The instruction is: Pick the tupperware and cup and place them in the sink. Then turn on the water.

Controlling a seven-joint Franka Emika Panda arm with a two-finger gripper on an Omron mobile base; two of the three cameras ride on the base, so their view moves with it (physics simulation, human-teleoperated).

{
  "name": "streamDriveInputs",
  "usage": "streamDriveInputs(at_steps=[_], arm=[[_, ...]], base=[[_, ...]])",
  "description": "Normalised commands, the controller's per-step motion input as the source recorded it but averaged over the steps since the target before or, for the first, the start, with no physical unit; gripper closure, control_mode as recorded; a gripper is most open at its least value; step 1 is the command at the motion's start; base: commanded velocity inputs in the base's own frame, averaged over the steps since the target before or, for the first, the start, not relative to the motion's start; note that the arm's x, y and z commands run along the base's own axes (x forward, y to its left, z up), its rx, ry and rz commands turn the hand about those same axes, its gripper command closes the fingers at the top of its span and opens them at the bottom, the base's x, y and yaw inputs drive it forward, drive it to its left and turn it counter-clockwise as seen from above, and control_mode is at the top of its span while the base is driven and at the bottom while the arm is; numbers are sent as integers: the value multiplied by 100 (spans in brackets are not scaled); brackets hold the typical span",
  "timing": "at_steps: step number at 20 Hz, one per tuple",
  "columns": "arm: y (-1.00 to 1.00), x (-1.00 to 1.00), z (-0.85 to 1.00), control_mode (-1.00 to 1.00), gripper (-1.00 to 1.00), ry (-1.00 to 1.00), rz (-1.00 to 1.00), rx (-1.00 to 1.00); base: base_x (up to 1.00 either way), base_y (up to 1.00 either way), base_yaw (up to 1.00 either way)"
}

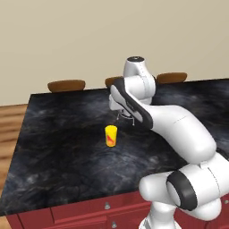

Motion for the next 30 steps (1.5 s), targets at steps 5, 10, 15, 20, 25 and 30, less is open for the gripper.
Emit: streamDriveInputs(at_steps=[5,10,15,20,25,30], arm=[[0,16,-13,-100,-100,2,0,0],[0,3,-26,-100,-100,7,0,1],[0,0,-24,-100,-100,5,0,2],[0,0,-12,-100,-100,1,0,1],[0,0,-15,-100,-100,0,0,0],[0,0,-15,-100,-100,0,0,0]], base=[[0,0,0],[0,0,0],[0,0,0],[0,0,0],[0,0,0],[0,0,0]])
